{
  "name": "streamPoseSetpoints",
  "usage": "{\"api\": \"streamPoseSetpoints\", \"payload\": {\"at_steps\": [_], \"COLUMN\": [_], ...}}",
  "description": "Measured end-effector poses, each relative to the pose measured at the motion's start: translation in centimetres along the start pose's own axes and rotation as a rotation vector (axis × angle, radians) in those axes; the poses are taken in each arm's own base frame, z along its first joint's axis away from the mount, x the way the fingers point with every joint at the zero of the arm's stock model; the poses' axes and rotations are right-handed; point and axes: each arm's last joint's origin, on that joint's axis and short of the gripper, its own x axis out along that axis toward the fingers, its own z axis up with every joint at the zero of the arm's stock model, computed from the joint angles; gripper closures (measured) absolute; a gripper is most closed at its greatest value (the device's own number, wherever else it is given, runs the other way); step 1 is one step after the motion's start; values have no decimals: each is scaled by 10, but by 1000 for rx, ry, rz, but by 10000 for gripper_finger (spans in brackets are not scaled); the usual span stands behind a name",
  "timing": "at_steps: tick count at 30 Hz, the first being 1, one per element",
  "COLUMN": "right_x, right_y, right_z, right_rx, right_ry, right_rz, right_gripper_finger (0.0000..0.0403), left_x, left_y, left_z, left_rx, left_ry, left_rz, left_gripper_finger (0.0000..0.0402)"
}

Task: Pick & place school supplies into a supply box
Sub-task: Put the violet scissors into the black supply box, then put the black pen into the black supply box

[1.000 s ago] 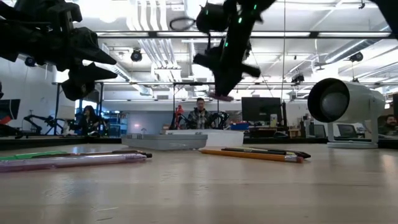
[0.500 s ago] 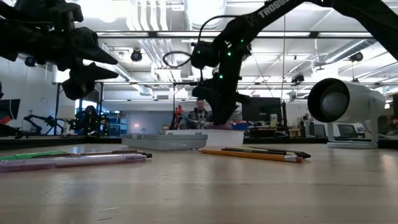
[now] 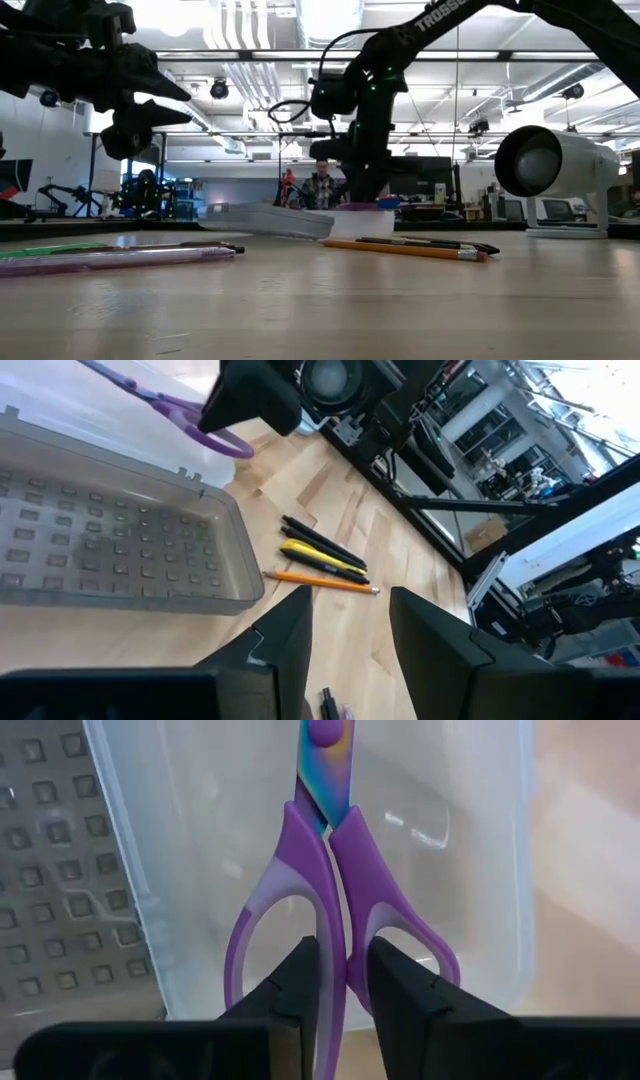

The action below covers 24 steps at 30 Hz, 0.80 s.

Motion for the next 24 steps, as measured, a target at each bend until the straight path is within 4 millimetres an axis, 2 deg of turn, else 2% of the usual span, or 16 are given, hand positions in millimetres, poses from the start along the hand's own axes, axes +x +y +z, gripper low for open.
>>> {"api": "streamPoseSetpoints", "payload": {"at_steps": [7, 12, 17, 24], "right_x": [1, -3, -7, -5], "right_y": [2, 4, 8, 8], "right_z": [0, 4, 8, 7], "right_rx": [111, 201, 211, 242], "right_ry": [-7, -26, -53, -64], "right_rz": [13, 32, 74, 63], "right_gripper_finger": [316, 327, 330, 300], "left_x": [0, 0, 0, 0], "left_y": [-1, -2, -2, -2], "left_z": [1, 2, 2, 2], "left_rx": [0, 0, 0, 0], "left_ry": [-9, -12, -12, -12], "left_rz": [-8, -12, -12, -13], "left_gripper_finger": [281, 281, 281, 281]}}
